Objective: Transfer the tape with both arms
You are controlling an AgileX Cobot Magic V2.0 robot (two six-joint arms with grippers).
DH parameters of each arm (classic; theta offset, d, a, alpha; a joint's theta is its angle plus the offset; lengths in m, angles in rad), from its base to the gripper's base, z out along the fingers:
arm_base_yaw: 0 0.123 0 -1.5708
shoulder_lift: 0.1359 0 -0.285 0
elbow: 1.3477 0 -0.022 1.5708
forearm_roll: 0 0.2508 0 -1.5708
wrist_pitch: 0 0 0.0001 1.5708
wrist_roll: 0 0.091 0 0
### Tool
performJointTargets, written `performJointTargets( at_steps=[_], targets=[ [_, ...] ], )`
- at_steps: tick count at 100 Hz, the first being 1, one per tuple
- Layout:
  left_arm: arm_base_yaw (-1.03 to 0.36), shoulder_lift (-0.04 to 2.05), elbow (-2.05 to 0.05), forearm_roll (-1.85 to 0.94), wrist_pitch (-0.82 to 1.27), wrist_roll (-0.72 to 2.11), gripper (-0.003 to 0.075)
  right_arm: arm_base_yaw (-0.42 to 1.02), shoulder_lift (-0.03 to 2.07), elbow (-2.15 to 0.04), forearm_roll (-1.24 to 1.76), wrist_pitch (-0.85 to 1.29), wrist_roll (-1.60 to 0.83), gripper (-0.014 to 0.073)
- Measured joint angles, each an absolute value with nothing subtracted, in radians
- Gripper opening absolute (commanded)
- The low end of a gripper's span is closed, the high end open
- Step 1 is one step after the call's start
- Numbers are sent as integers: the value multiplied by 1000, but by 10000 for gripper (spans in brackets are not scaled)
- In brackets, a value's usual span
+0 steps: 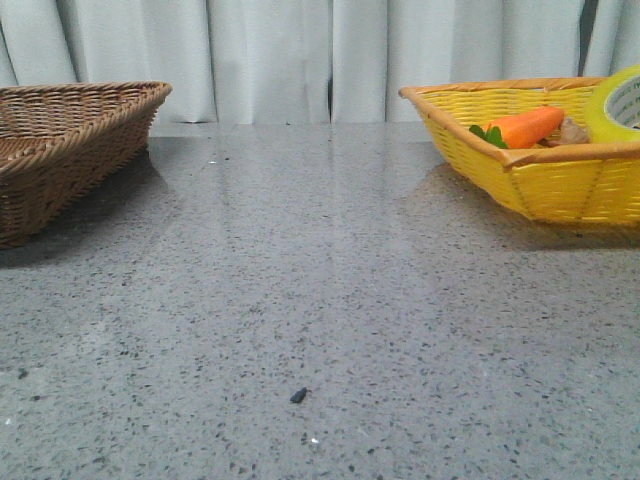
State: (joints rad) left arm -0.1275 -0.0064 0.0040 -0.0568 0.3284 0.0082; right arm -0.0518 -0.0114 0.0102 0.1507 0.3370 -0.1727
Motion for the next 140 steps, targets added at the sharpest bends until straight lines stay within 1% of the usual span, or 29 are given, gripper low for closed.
performJointTargets(
  at_steps=[114,128,140],
  targets=[
    [-127,-6,4,-57,328,8,-21,-52,-11,10,130,339,-173,-46],
    [-127,-6,4,-57,328,8,-21,-52,-11,10,122,297,-173,-46],
    [-127,-6,4,-112,301,8,-21,-52,-11,10,174,186,-173,-46]
  ],
)
